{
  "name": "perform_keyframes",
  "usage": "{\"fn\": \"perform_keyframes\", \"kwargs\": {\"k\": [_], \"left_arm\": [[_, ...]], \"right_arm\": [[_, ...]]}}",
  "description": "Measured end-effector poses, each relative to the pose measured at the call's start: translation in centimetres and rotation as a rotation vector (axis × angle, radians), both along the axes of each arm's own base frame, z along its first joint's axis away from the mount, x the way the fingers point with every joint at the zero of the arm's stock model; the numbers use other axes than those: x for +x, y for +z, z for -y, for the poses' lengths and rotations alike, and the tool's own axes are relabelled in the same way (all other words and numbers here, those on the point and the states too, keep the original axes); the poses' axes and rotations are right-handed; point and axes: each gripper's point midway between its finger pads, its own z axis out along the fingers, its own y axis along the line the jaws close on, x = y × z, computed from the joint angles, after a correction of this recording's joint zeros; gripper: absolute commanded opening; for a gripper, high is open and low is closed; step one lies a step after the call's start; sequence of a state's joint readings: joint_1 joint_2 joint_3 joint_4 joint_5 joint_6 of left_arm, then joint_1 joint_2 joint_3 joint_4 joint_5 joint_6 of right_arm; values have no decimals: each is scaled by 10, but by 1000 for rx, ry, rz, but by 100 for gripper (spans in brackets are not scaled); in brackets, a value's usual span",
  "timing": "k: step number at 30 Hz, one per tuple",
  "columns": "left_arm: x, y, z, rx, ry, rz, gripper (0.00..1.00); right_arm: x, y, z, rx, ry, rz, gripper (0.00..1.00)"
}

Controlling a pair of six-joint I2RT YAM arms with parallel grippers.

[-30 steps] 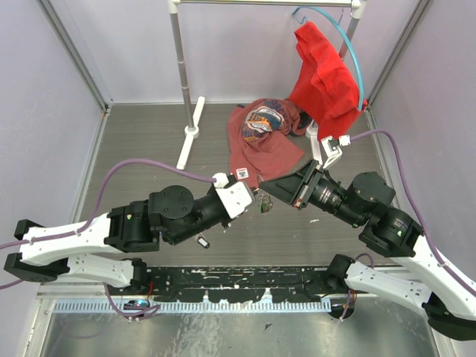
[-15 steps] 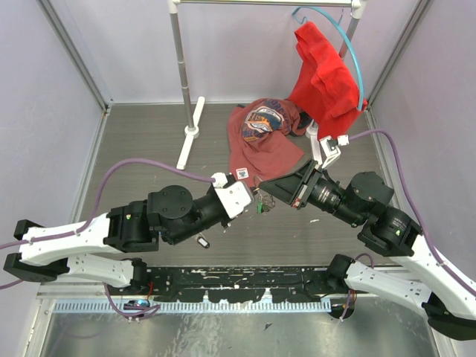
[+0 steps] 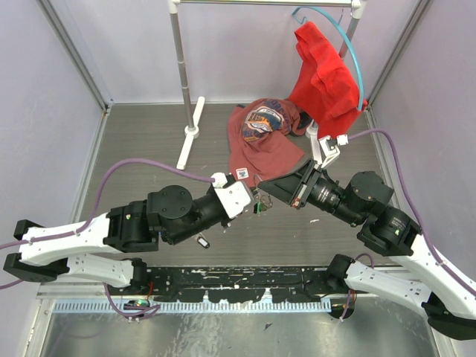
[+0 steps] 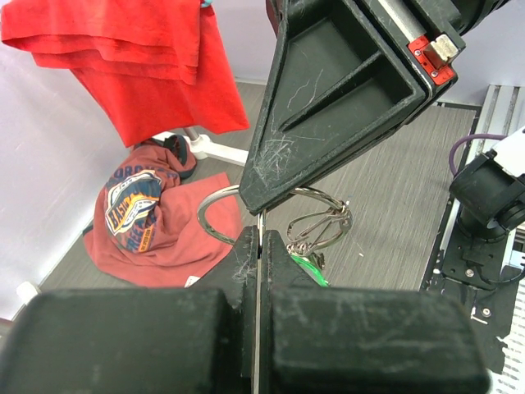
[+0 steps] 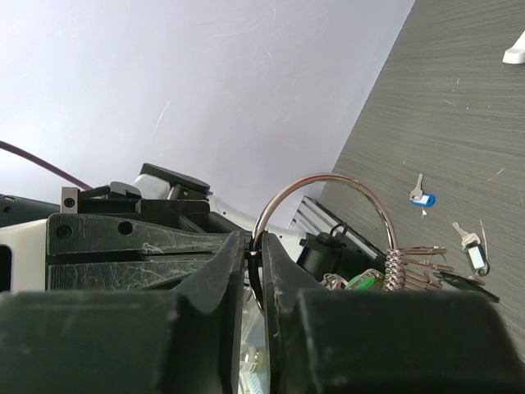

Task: Put the keys on the keyring

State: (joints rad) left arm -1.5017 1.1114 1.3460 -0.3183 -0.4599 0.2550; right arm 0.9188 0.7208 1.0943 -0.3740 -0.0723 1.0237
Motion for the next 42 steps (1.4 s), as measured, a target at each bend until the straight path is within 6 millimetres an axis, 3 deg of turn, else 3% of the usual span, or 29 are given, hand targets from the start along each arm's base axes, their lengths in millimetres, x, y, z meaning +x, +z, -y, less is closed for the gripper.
{"fn": "perform_keyframes", "kwargs": {"k": [4,13,21,33,38,42], "left_arm": [[0,0,0,-1,0,0,2],[0,2,-3,-10,4,3,32],[8,0,-33,-63,87,-36,36],[39,-49,-82,-45,332,-215,40],[67,-87,-109,-21,467,-326,45],[72,-109,-119,5,505,-379,52]], "right_arm": [[0,0,0,1,0,-1,1],[7,-5,6,-23,-54,-17,1],[31,-11,20,-122,-207,-65,1],[71,-63,37,-401,-430,-157,1],[75,-70,46,-452,-473,-158,1],[78,-70,47,-474,-486,-146,1]]}}
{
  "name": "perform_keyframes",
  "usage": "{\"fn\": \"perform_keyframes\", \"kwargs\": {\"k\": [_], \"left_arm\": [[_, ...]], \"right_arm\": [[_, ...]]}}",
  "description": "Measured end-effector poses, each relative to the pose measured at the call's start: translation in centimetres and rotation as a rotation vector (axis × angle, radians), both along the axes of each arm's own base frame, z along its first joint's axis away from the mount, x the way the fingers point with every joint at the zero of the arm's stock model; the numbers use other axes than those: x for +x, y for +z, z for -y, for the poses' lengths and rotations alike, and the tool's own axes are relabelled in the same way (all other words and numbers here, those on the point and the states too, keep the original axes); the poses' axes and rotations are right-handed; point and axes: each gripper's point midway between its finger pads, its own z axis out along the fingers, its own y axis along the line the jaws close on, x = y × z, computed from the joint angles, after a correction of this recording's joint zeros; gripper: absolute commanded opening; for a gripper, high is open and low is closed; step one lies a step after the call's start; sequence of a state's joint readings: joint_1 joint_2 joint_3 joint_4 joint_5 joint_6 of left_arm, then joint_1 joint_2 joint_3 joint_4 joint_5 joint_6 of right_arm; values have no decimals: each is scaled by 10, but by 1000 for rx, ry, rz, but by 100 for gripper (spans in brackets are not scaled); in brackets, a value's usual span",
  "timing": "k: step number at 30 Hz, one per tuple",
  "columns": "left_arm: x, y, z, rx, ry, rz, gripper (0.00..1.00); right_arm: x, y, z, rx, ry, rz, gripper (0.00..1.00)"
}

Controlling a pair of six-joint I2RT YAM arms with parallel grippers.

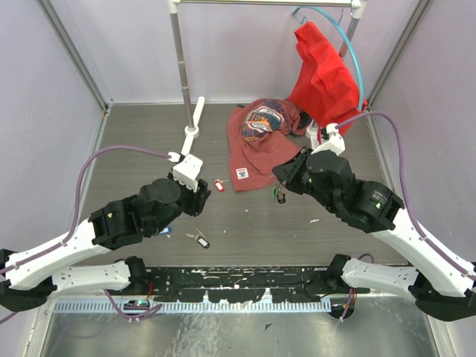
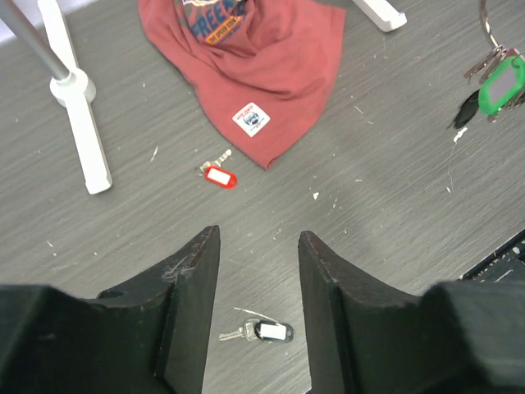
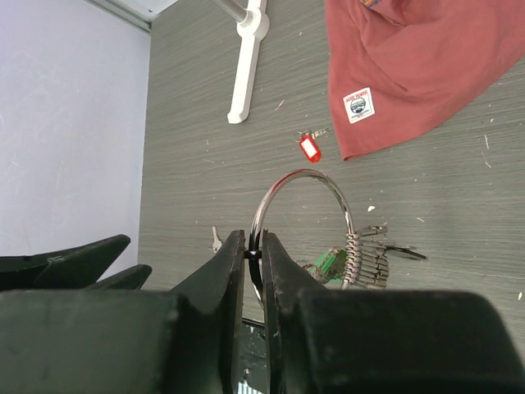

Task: Put the keys on the keyring

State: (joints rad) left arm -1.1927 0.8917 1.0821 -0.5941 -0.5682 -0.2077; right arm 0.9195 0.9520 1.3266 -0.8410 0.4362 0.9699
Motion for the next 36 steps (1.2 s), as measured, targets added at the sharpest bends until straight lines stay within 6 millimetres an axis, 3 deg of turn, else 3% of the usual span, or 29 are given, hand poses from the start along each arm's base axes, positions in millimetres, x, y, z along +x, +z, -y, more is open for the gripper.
{"fn": "perform_keyframes", "kwargs": {"k": [9,15,20,26,36], "left_arm": [[1,-15,-3,3,18,-47,57],[2,-15,-3,-3,22,-55,57],[-1,-15,1,-5,-14,-58,64],[-7,-1,22,-59,-128,-18,67],[-11,36,73,-162,-332,115,52]], "right_arm": [[5,-7,-1,-48,-4,-2,1],[6,-7,-2,-50,-4,-3,1],[6,-7,-2,-50,-3,-3,0],[4,-7,-4,-45,7,-6,0],[-3,7,-28,61,110,14,0]]}}
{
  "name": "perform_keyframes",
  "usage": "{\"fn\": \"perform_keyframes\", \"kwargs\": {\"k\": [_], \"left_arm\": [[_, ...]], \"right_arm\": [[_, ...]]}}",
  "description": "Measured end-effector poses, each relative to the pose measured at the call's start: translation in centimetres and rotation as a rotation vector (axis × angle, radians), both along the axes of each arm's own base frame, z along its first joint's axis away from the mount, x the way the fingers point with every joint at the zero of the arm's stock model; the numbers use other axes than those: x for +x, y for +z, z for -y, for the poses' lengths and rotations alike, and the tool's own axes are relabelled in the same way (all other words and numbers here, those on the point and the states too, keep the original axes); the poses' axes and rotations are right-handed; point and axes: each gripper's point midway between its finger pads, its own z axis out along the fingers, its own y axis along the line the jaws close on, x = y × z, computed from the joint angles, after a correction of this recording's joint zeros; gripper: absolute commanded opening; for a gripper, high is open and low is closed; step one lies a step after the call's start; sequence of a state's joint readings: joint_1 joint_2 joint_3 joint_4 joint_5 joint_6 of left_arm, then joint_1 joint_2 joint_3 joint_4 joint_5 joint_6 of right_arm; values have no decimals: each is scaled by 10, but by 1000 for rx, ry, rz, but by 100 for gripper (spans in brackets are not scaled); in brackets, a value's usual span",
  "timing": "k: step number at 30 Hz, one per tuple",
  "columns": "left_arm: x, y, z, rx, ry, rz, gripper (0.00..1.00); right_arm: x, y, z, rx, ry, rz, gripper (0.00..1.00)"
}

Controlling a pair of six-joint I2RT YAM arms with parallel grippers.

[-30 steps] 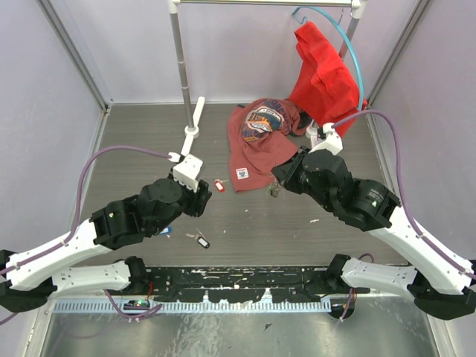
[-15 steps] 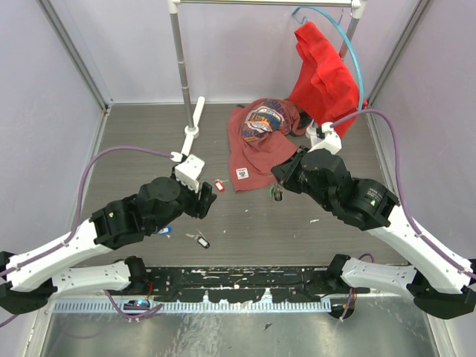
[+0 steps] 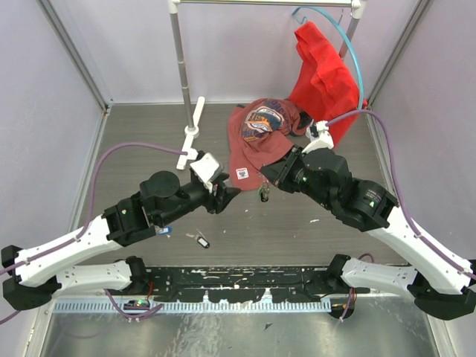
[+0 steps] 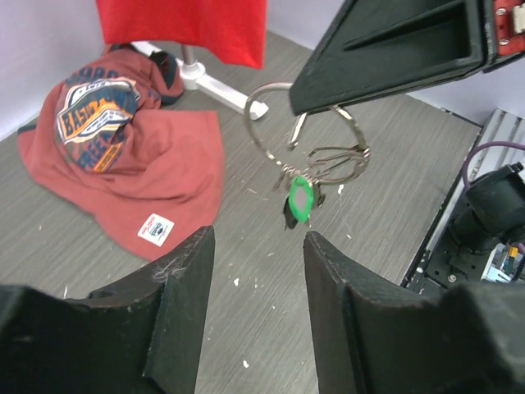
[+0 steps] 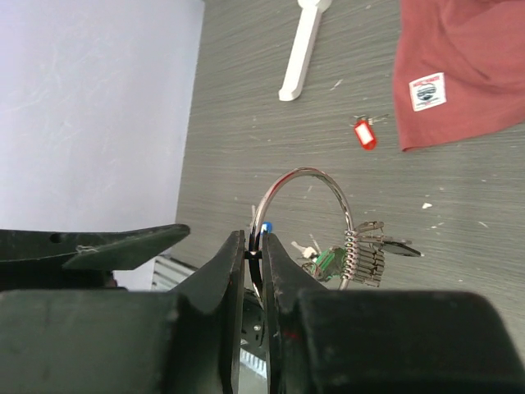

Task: Put the keys on the keyring

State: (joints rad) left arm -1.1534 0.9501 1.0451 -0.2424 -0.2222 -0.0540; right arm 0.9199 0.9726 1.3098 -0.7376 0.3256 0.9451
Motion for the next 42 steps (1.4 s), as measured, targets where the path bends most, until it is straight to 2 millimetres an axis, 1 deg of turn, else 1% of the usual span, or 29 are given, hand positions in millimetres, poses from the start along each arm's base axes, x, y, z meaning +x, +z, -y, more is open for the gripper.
{"fn": "perform_keyframes", "kwargs": {"k": [3,5,8,14,18,29,32,36,42], "left_arm": [[-2,5,8,-13,-38,22,45],[-4,8,10,-19,-55,34,42],[-4,16,14,-31,-73,54,42],[-4,29,18,-53,-83,82,40],[-3,29,21,-51,-90,88,36],[-2,20,30,-25,-107,77,25],[-2,23,30,-30,-109,81,24],[-2,32,31,-48,-109,91,24],[-3,35,31,-56,-111,96,18]], "right_arm": [[-4,6,-8,39,42,7,0],[-7,9,-14,62,73,10,0],[-12,14,-22,95,117,12,0],[-18,21,-30,137,166,17,0],[-19,24,-32,152,179,18,0],[-25,32,-33,187,202,28,0],[-25,31,-34,187,205,26,0],[-25,29,-34,187,204,23,0],[-25,30,-36,196,213,26,0]]}}
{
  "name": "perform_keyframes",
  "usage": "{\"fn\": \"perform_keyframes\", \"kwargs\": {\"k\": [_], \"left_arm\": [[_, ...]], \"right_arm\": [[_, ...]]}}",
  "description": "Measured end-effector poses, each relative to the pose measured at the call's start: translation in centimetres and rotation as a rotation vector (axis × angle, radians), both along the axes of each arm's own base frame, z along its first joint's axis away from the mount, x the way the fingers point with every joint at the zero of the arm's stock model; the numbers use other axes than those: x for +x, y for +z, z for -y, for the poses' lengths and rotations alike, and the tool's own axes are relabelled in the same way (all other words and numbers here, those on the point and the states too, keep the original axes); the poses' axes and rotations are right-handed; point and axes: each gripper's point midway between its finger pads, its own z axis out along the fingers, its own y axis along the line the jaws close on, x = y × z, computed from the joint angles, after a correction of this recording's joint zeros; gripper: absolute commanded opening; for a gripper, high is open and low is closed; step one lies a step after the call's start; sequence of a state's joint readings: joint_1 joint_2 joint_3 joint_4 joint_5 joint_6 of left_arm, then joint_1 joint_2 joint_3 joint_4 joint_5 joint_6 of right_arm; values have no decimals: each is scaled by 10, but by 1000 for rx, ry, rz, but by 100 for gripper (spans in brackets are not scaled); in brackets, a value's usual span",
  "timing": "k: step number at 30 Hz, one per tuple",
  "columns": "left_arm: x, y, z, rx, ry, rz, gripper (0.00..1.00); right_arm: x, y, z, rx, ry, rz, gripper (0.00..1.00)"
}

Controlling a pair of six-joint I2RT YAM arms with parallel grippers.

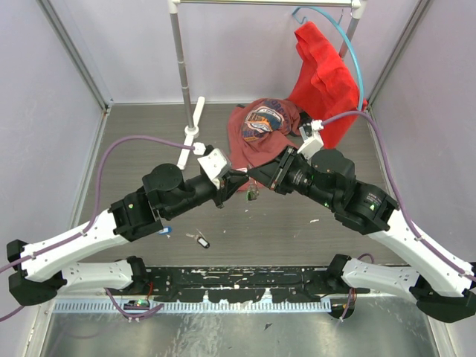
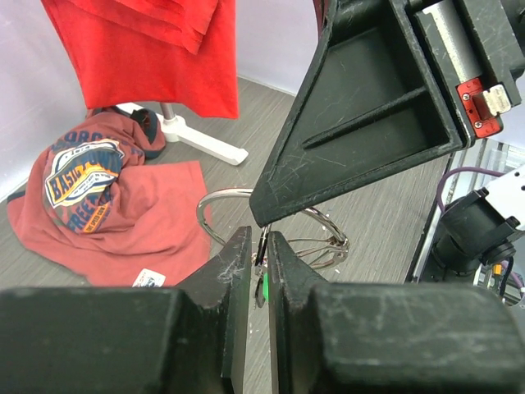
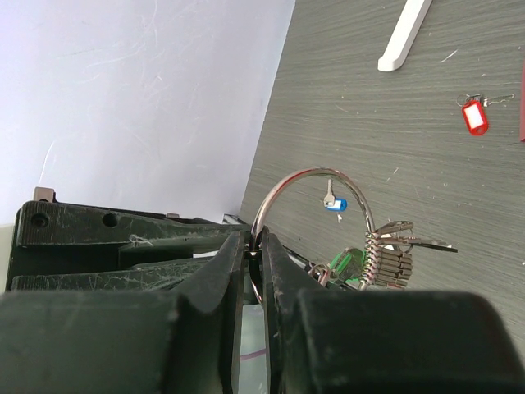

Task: Put the keys on the keyring

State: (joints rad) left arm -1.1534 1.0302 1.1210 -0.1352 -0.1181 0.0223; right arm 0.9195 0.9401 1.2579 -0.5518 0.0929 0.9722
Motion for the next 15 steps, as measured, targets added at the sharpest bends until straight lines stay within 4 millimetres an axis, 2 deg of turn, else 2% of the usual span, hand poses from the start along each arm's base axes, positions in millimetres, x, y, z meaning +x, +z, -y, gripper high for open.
{"fn": "perform_keyframes", "kwargs": {"k": [2,5,8,10,11,12,15], "left_arm": [[-1,0,0,0,-4,0,14],[-2,0,1,0,-9,-2,0],[-3,0,2,0,-19,0,0],[-3,0,2,0,-23,0,0],[-4,0,2,0,-25,0,0],[-4,0,2,0,-28,0,0],[-5,1,3,0,-32,1,0]], "right_arm": [[0,0,0,1,1,0,0],[0,1,0,3,1,1,0],[0,2,0,5,0,4,1],[0,2,0,7,0,5,12],[0,2,0,7,0,5,22],[0,2,1,9,0,6,27],[-1,4,1,22,-1,6,34]]}}
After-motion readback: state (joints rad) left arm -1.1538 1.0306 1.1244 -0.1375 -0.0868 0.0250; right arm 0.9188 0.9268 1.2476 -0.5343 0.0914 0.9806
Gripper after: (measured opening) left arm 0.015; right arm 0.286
